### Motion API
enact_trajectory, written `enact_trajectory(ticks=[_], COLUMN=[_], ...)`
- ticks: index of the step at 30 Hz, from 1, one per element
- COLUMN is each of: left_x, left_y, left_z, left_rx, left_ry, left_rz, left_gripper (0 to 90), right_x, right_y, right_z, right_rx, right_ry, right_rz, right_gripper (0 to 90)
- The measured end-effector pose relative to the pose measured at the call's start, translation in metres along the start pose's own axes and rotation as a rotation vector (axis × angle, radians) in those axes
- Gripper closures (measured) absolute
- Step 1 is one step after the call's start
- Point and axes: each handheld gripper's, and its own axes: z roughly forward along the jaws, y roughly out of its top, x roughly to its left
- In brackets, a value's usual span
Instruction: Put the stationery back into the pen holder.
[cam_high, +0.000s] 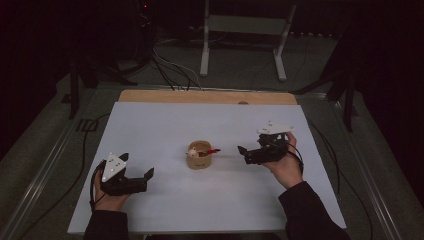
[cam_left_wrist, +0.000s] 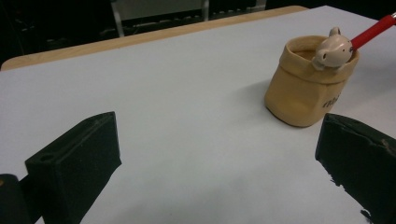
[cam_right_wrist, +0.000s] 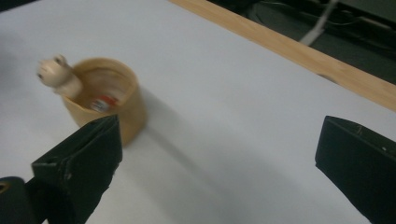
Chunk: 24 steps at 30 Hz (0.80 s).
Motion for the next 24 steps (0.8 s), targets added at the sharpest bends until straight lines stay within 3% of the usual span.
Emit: enact_trajectory(ticks=[13,24], left_x=[0.006,0.006], left_y=[-0.001,0.0], left_z=[-0.006,-0.007], left_rx=[-0.016,-0.026], left_ry=[0.013,0.01], left_rz=[-0.01,-0.006], left_gripper=[0.4,0.5], right_x=[-0.018,-0.025], right_y=[-0.053,-0.074], right_z=[-0.028,-0.044], right_rx=[-0.083,-0.147], right_ry=[-0.043,-0.058], right_rz=[0.089,0.121], right_gripper=[0.7,0.8])
